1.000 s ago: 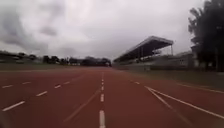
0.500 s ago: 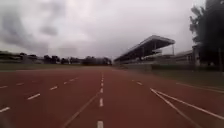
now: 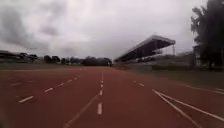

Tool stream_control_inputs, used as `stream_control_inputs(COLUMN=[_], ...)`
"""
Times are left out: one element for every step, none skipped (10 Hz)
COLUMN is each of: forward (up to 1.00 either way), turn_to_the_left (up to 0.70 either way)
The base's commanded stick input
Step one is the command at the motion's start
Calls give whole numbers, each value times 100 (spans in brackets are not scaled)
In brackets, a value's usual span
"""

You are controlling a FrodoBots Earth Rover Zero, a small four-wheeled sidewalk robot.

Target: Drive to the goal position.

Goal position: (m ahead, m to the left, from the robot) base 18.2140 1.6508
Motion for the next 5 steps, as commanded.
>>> stream_control_inputs(forward=[50, 50, 50, 50, 50], turn_to_the_left=[0, 0, 0, 0, 0])
